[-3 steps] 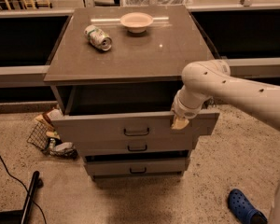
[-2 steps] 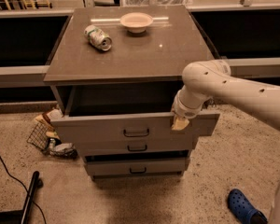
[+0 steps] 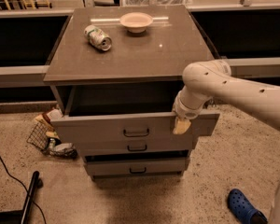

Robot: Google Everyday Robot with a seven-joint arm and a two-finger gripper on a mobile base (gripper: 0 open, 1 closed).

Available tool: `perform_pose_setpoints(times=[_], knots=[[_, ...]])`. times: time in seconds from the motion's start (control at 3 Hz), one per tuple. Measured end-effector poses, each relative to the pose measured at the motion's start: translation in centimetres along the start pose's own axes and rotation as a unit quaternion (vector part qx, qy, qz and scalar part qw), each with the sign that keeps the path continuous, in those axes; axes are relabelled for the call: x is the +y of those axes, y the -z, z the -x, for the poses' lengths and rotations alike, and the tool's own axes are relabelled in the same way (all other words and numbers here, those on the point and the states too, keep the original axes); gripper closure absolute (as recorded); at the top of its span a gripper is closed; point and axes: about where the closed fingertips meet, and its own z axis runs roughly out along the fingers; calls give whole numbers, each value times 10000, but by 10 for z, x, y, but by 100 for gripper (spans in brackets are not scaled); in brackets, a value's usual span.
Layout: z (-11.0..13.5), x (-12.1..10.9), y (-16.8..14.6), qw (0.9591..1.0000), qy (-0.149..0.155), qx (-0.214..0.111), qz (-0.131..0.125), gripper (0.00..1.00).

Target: Open top drawer

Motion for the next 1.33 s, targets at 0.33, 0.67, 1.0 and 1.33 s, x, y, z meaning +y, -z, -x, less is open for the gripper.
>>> perform_pose_setpoints(times=[0.33, 0.67, 1.0, 1.33], knots=[[6, 12, -3, 9998, 144, -69, 90, 0], [16, 38, -2, 9992, 268, -149, 264, 0], [21, 61, 5, 9985, 286, -218, 411, 0], [21, 74, 16, 9984, 240, -242, 461, 19]])
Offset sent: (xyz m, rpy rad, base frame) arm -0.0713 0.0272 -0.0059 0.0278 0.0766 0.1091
